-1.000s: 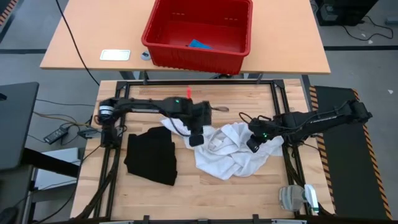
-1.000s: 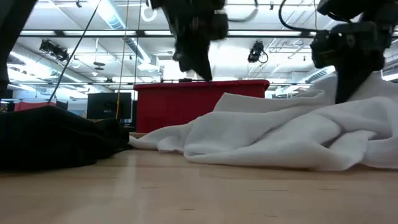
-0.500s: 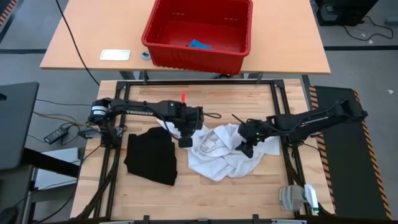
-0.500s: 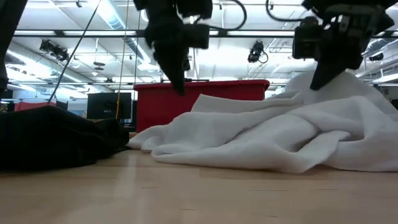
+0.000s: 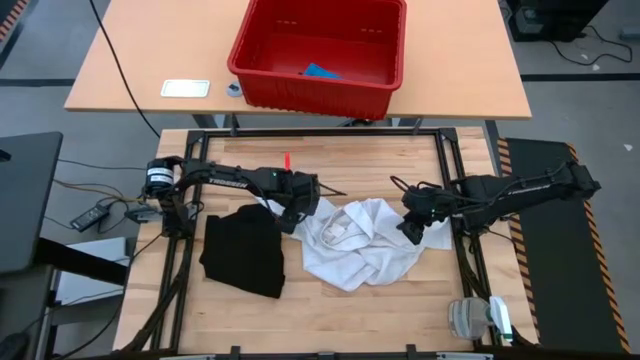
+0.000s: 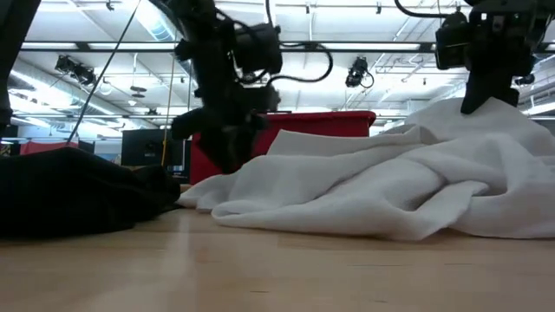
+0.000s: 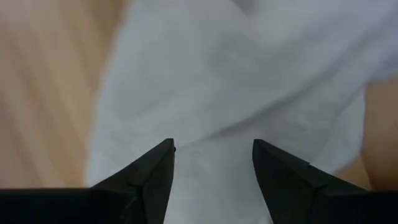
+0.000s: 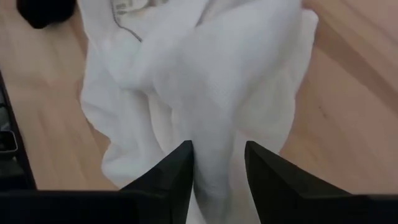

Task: Fold laundry
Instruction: Fold the white shirt

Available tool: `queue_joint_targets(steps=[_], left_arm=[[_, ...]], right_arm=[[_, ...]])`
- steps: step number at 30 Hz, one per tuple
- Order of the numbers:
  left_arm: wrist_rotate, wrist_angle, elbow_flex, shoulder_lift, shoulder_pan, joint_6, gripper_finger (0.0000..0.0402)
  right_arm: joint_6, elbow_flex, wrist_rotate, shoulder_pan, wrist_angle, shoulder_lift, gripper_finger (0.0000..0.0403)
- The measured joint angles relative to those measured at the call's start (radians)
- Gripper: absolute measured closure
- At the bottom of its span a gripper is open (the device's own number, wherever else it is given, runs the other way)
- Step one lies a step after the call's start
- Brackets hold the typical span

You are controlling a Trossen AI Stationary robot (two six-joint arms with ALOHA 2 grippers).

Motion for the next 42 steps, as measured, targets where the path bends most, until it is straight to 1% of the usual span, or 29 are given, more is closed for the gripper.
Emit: queue_joint_targets(steps=[2,4,7,9,12,18,22,27,30,33,35,37,38,40,42], left_arm=[[0.003,0.022,-0.024,0.001,0.0,0.038,0.0189],[0.005,0.093,-0.046,0.0,-0.001,0.065,0.0195],[0.005,0.184,-0.075,0.0,0.002,0.063,0.0206],[0.005,0.212,-0.079,0.0,0.005,0.053,0.0215],[0.009,0.211,-0.079,0.01,0.004,0.053,0.0231],[0.022,0.221,-0.079,0.05,-0.021,0.055,0.0284],[0.027,0.247,-0.078,0.086,-0.039,0.043,0.0328],[0.028,0.251,-0.077,0.087,-0.039,-0.115,0.039],[0.028,0.251,-0.079,0.081,-0.035,-0.173,0.0395],[0.029,0.248,-0.079,0.079,-0.036,-0.212,0.0394],[0.028,0.225,-0.079,0.069,-0.037,-0.242,0.0397],[0.028,0.205,-0.08,0.06,-0.042,-0.279,0.0399],[0.028,0.189,-0.08,0.052,-0.046,-0.298,0.0399],[0.028,0.161,-0.08,0.037,-0.051,-0.351,0.0399],[0.029,0.128,-0.08,0.026,-0.054,-0.404,0.04]], right_arm=[[0.025,0.0,0.0,0.004,0.001,0.008,0.0252],[0.049,0.0,0.0,0.008,0.005,0.017,0.0252],[0.086,0.0,-0.003,0.016,0.005,0.03,0.0252],[0.106,0.0,-0.003,0.024,0.005,0.038,0.0252],[0.128,0.0,-0.004,0.038,0.005,0.048,0.0252],[0.135,0.0,0.008,0.044,0.025,0.057,0.0252],[0.13,0.0,0.038,0.044,0.094,0.049,0.0252],[0.008,0.0,-0.001,0.044,0.236,0.047,0.0252],[-0.072,0.0,0.002,0.044,0.249,0.047,0.0252],[-0.216,0.0,0.007,0.045,0.243,0.047,0.0252],[-0.289,0.0,0.043,0.046,0.202,0.047,0.0252],[-0.288,0.0,0.139,0.045,0.122,0.047,0.0252],[-0.254,0.003,0.201,0.041,0.065,0.047,0.0252],[-0.099,0.019,0.335,0.025,-0.088,0.051,0.0252],[0.111,0.04,0.406,0.001,-0.216,0.053,0.0252]])
